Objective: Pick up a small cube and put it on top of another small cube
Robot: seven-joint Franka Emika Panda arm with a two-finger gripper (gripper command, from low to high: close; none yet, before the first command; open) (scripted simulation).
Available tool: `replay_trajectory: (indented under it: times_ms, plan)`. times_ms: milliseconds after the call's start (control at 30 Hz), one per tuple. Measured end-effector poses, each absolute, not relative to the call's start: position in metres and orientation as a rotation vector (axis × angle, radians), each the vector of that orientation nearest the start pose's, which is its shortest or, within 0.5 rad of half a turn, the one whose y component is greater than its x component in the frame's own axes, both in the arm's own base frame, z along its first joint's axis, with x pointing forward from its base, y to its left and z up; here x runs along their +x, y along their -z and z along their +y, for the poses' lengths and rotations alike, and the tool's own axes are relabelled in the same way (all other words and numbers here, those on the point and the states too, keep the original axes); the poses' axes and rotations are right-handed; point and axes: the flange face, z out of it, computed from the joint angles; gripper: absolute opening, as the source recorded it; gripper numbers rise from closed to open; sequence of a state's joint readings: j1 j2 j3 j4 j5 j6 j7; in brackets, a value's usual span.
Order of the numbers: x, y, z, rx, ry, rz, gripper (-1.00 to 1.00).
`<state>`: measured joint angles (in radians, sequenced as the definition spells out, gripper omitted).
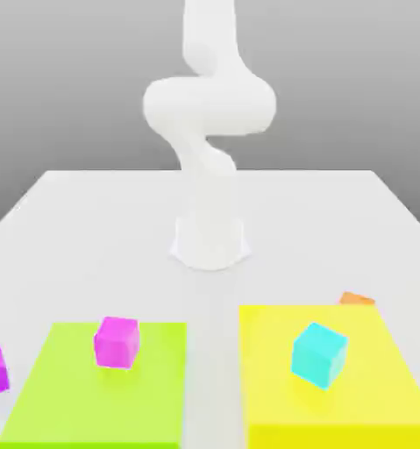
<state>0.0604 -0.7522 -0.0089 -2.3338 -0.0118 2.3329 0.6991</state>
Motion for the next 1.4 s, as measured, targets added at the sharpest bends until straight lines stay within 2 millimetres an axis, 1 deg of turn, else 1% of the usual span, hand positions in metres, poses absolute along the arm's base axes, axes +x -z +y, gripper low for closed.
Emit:
replay_trajectory:
  times_ms: [133, 267, 400, 567, 733, 900, 1067, 1167, 1233, 1267, 1300, 1400]
  plan:
    - [0.392, -0.628, 0.050, -2.735, 0.923, 0.529, 0.00]
    - [0.407, -0.576, 0.084, -2.857, 0.845, 0.187, 0.00]
    - [0.412, -0.523, 0.119, -2.928, 0.757, -0.175, 0.00]
    - [0.406, -0.457, 0.160, -2.938, 0.635, -0.645, 0.00]
    - [0.387, -0.391, 0.197, -2.858, 0.500, -1.117, 0.00]
    - [0.356, -0.329, 0.226, -2.686, 0.357, -1.571, 0.00]
    - [0.316, -0.270, 0.246, -2.429, 0.208, -1.986, 0.00]
    - [0.288, -0.238, 0.253, -2.236, 0.118, -2.210, 0.00]
    - [0.266, -0.218, 0.258, -2.080, 0.056, -2.358, 0.00]
    - [0.256, -0.208, 0.258, -2.006, 0.028, -2.420, 0.00]
    - [0.251, -0.199, 0.260, -1.963, 0.014, -2.454, 0.00]
    - [0.252, -0.172, 0.257, -1.950, 0.002, -2.463, 0.00]
